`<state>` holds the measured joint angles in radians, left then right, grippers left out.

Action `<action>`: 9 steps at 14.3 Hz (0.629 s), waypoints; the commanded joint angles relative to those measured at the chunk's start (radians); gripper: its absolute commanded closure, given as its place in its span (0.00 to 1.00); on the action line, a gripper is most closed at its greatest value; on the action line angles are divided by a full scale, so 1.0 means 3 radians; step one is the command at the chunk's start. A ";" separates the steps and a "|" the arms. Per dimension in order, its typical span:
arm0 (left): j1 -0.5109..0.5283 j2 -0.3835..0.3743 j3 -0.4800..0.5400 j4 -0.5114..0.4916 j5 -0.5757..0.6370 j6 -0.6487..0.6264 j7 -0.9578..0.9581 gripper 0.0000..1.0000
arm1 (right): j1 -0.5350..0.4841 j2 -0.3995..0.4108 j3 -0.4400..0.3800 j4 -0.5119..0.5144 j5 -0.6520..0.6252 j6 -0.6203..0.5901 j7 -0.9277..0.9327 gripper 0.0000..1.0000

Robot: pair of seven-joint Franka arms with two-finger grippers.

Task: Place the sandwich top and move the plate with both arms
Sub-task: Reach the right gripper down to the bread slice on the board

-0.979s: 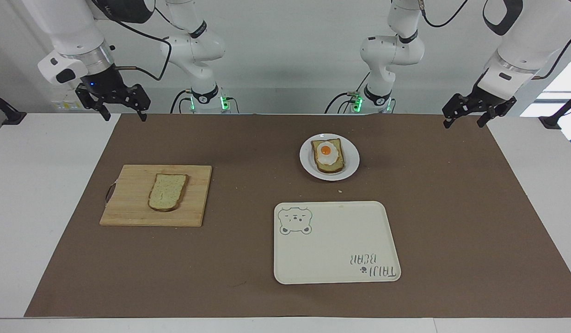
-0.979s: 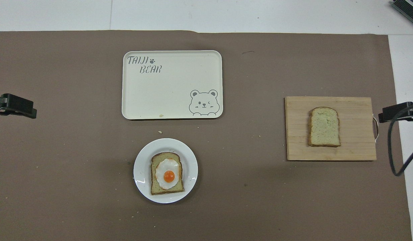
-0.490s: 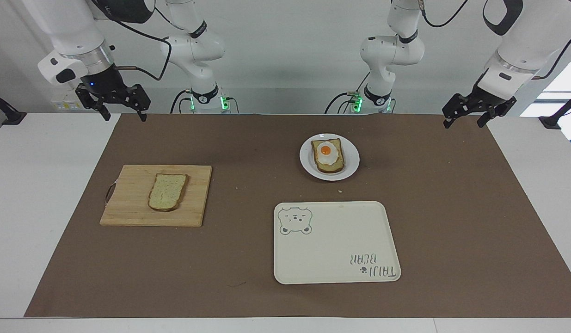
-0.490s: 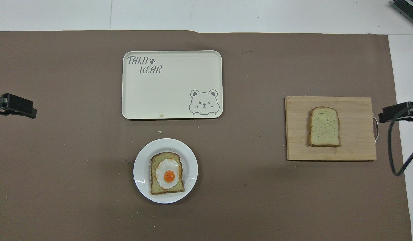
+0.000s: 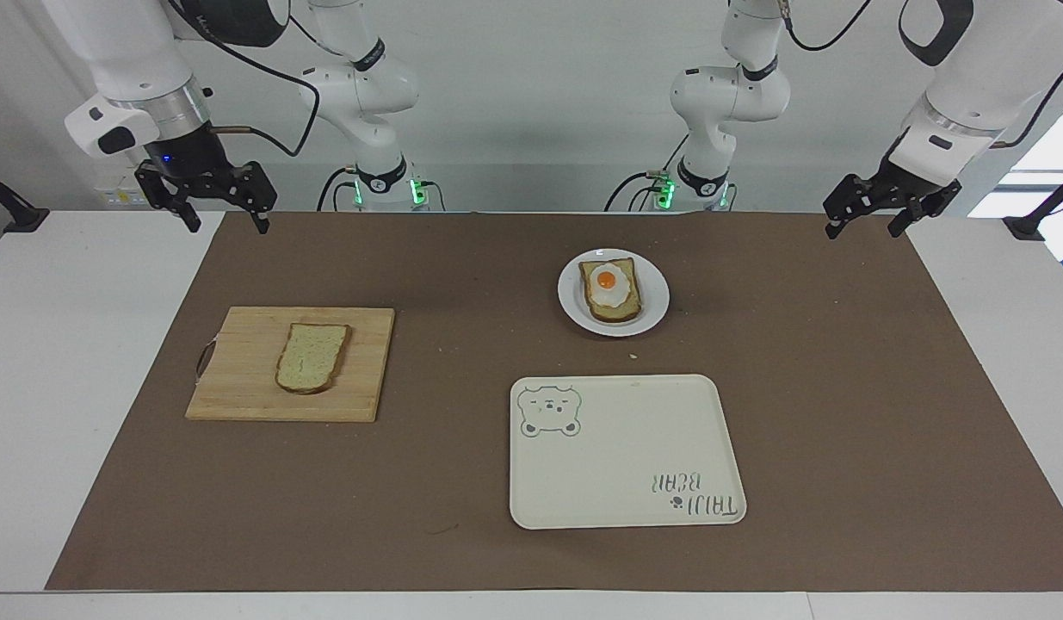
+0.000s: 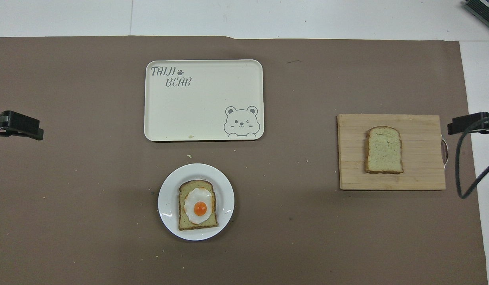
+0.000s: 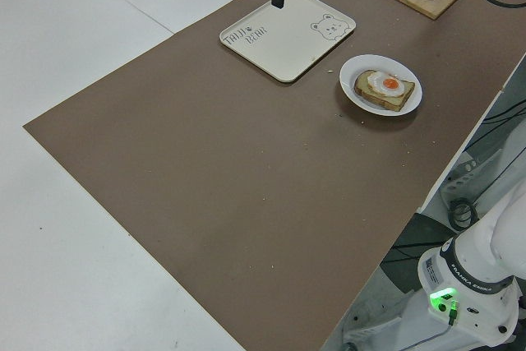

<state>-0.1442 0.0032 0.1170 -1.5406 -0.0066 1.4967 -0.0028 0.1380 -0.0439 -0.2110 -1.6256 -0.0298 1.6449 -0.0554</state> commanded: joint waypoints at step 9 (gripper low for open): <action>0.0041 0.0025 -0.0022 0.0073 0.0012 -0.0075 0.0025 0.00 | -0.0066 0.0457 0.0003 -0.0743 0.0319 0.1051 -0.0107 0.00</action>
<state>-0.1442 0.0032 0.1170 -1.5406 -0.0066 1.4967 -0.0028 0.1357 0.0579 -0.2134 -1.8373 0.0257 1.9164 -0.0554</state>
